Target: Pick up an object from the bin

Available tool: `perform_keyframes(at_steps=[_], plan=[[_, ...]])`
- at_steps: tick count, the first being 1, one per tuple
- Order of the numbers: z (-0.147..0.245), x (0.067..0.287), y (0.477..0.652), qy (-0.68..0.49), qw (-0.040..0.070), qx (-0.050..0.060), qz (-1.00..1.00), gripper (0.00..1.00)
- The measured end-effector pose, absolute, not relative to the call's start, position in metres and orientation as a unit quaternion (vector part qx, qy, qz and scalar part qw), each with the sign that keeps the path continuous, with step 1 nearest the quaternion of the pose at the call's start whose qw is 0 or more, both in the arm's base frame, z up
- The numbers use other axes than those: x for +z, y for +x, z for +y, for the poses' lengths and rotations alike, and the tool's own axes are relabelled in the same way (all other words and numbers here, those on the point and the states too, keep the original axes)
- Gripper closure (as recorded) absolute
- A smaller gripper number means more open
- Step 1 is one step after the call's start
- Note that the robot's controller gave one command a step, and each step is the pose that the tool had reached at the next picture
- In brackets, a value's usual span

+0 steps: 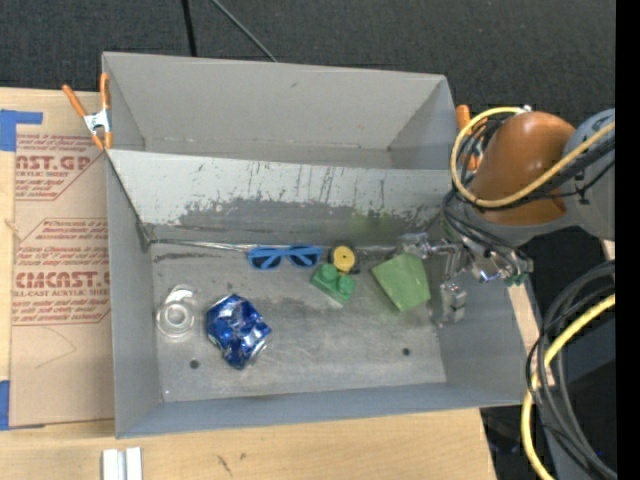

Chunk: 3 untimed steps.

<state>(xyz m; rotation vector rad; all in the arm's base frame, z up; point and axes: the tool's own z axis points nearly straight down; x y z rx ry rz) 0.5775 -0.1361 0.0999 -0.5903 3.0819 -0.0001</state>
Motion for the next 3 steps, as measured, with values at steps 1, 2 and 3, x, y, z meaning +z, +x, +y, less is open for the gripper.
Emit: perform_keyframes(at_steps=[1, 2, 3], plan=[[-0.1494, 0.0771, 0.5779, -0.118, 0.011, -0.003, 0.993, 0.0], [-0.1495, 0.081, 0.5818, -0.117, 0.018, -0.005, 0.993, 0.0], [-0.15, 0.0837, 0.5835, -0.117, 0.02, -0.007, 0.993, 1.0]])
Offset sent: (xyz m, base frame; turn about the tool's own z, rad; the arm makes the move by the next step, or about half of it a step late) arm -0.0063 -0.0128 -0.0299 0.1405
